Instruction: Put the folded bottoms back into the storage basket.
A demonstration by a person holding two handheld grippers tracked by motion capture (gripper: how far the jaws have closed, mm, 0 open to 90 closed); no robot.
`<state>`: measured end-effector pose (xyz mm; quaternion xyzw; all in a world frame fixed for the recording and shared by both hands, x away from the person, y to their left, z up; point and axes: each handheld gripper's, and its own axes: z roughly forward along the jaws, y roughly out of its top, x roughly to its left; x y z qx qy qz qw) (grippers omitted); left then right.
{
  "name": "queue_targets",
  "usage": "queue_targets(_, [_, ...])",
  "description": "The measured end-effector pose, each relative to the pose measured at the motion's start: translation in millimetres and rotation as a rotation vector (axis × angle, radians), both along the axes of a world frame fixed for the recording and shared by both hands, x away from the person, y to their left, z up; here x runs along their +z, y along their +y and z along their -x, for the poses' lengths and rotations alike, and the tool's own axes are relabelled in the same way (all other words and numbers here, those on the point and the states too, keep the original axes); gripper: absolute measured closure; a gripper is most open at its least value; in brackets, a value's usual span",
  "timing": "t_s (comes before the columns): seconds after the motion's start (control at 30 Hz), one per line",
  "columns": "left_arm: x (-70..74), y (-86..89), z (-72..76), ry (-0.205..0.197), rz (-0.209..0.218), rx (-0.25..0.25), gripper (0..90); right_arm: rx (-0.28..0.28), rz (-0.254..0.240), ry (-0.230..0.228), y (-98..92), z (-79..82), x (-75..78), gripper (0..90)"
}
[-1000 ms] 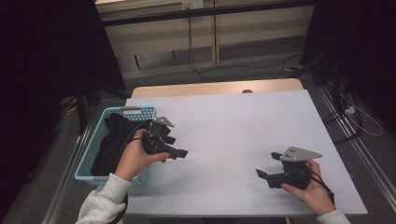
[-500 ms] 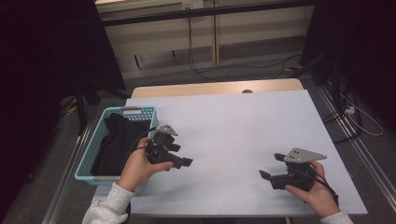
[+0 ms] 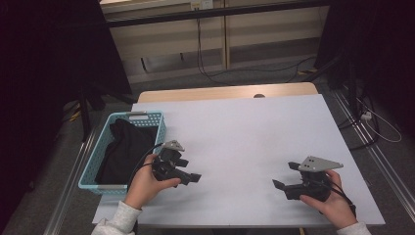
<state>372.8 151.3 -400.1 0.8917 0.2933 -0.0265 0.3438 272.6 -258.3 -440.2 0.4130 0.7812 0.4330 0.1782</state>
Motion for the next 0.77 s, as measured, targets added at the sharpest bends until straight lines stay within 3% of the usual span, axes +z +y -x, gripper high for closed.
queue_targets(0.4, [-9.7, 5.6, 5.0, -0.003, 0.024, 0.008, 19.4, 0.006, 0.003, 0.002, 0.0, 0.1, -0.7, 14.8])
queue_targets(0.77, [-16.1, 7.7, 6.1, -0.006, 0.015, 0.007, 18.1, 0.018, 0.015, 0.004, 2.5, -0.3, -2.2, 14.7])
